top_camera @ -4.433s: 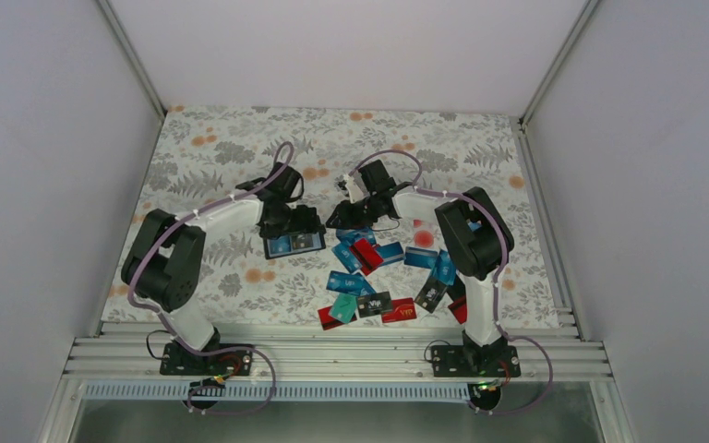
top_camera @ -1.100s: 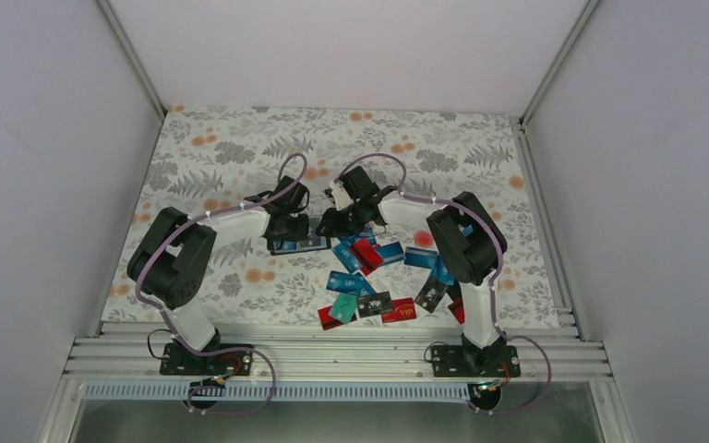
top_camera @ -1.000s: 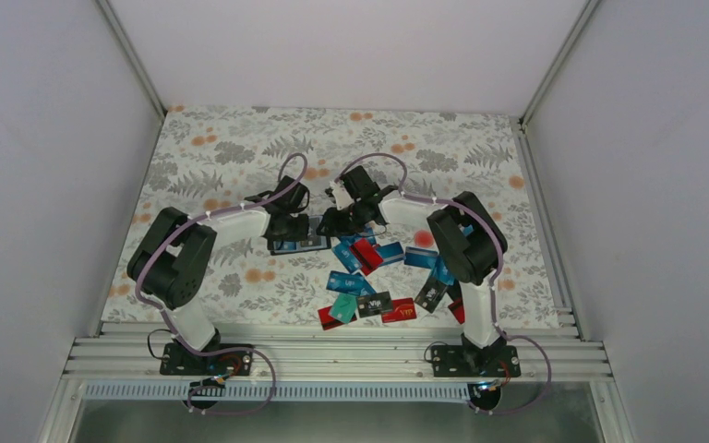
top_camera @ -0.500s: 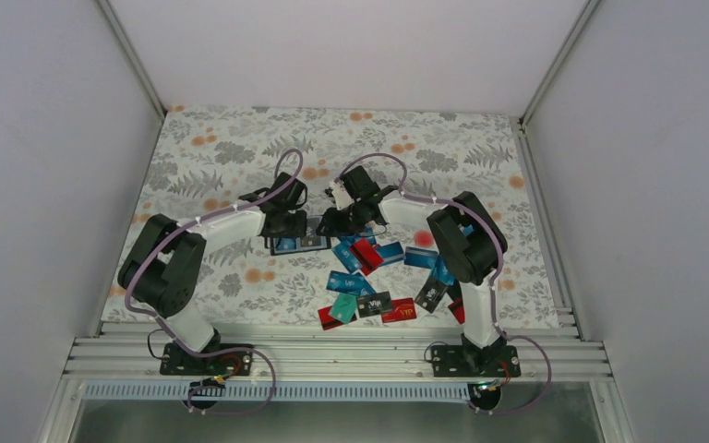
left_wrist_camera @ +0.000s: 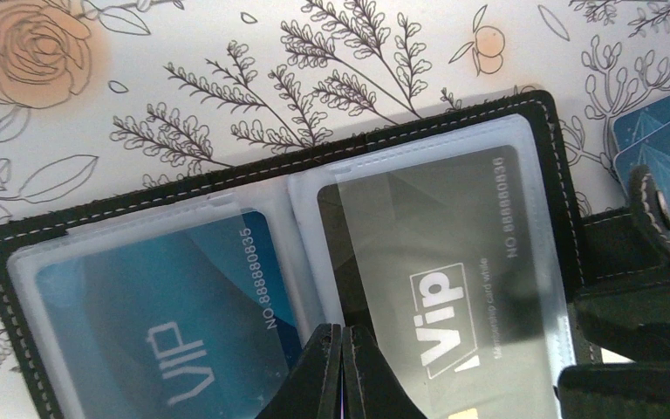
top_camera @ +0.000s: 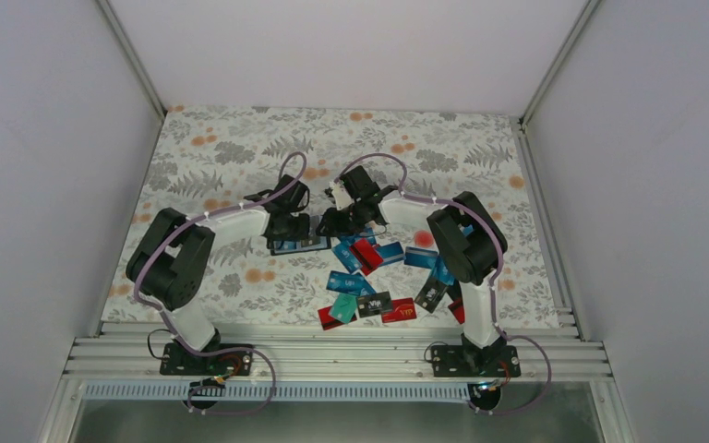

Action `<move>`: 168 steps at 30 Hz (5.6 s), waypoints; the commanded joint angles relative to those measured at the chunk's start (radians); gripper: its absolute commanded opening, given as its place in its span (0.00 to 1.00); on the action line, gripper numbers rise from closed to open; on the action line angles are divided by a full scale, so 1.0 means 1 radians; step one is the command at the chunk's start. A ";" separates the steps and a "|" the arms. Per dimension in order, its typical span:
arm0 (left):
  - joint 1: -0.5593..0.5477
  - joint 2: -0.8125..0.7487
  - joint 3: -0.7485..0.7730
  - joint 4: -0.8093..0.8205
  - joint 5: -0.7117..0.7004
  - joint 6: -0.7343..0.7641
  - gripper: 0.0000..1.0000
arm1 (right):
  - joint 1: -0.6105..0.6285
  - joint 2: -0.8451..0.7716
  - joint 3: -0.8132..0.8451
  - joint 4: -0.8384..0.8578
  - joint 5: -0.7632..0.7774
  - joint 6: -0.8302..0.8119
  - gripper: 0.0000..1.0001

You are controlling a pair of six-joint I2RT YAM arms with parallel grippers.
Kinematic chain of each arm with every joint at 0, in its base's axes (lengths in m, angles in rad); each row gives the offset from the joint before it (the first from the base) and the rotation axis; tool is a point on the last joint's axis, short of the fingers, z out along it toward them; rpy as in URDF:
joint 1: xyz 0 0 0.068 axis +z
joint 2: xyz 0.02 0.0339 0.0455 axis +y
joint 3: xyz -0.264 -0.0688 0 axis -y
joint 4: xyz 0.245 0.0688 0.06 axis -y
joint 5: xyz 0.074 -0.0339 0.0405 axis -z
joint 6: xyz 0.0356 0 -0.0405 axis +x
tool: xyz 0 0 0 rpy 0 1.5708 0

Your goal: Put the credit cards into the card holder

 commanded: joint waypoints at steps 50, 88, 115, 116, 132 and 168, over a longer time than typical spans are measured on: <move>0.062 -0.335 -0.060 -0.214 -0.194 -0.090 0.03 | 0.105 0.169 0.293 -0.034 -0.158 0.005 0.37; -0.229 -0.379 -0.237 0.060 0.207 -0.009 0.15 | 0.027 -0.634 -0.498 -0.162 0.112 0.028 0.76; -0.249 -0.357 -0.239 0.067 0.031 -0.022 0.17 | 0.136 -0.231 -0.268 -0.281 0.640 -0.141 0.94; -0.248 -0.357 -0.241 0.069 0.030 -0.024 0.17 | 0.136 -0.220 -0.271 -0.279 0.639 -0.141 0.92; -0.243 -0.371 -0.251 0.098 0.070 -0.025 0.17 | 0.134 -0.207 -0.322 -0.214 0.391 -0.109 0.44; -0.210 -0.059 -0.212 0.303 0.279 -0.124 0.34 | -0.057 -0.309 -0.502 0.139 -0.194 0.186 0.58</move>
